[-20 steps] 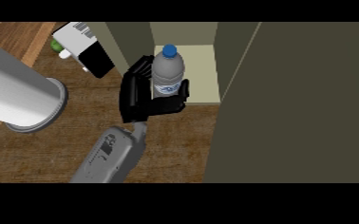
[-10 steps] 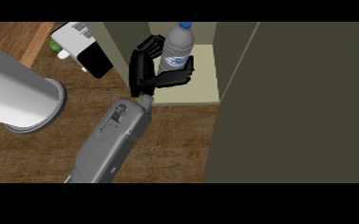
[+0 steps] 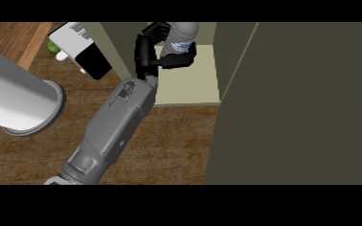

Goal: Pick up the bottled water, place it into the cabinet and close the cabinet

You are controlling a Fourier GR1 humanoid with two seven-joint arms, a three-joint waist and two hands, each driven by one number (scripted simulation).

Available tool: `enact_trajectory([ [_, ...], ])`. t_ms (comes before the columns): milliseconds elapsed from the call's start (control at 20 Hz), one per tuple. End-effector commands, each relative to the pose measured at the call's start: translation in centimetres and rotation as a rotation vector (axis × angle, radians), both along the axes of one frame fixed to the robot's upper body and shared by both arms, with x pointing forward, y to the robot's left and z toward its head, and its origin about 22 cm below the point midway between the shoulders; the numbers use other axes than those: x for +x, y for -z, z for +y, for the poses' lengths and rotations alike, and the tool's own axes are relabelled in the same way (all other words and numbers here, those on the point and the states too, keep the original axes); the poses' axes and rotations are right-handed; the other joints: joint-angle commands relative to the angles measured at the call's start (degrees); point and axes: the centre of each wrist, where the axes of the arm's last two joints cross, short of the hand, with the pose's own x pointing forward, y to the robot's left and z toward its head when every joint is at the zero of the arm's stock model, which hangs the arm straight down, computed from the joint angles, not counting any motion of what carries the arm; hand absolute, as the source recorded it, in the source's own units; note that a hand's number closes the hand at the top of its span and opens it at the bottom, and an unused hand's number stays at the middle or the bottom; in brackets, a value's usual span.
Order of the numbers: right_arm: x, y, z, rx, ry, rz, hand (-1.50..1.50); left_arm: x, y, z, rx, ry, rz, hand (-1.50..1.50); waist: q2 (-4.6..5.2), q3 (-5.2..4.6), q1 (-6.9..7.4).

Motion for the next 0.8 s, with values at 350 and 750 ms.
enact_trajectory([
  [350,-0.5,-1.4,-0.3,0.021,-0.009,-0.034,-1.50,2.4,2.3,1.9,0.203,-0.127,0.087,1.50,0.56,-0.04,-0.61],
  [750,-1.0,-1.5,-0.9,0.019,-0.026,-0.040,-1.50,1.6,5.3,2.4,0.199,-0.184,0.116,1.50,0.72,-0.03,-1.30],
])
